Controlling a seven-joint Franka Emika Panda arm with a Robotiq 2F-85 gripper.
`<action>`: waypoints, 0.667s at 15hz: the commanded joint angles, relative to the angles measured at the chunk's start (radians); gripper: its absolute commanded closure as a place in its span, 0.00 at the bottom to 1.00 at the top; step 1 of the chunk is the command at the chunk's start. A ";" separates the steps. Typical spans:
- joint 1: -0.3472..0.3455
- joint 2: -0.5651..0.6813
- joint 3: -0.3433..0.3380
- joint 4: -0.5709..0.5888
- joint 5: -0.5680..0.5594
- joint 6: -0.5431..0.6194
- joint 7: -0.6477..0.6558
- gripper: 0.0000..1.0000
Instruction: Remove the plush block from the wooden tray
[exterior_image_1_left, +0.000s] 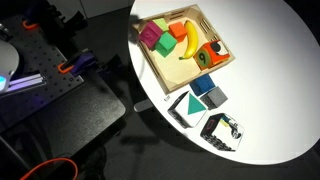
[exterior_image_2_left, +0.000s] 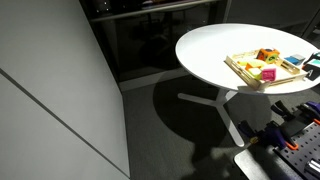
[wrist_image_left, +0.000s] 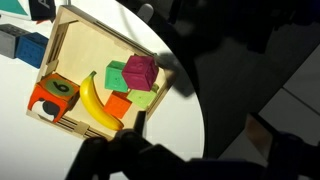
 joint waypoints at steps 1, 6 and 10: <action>-0.006 0.001 0.007 0.002 0.006 -0.002 -0.004 0.00; -0.008 0.055 -0.010 0.050 0.021 0.008 0.005 0.00; -0.014 0.129 -0.040 0.127 0.046 0.013 0.003 0.00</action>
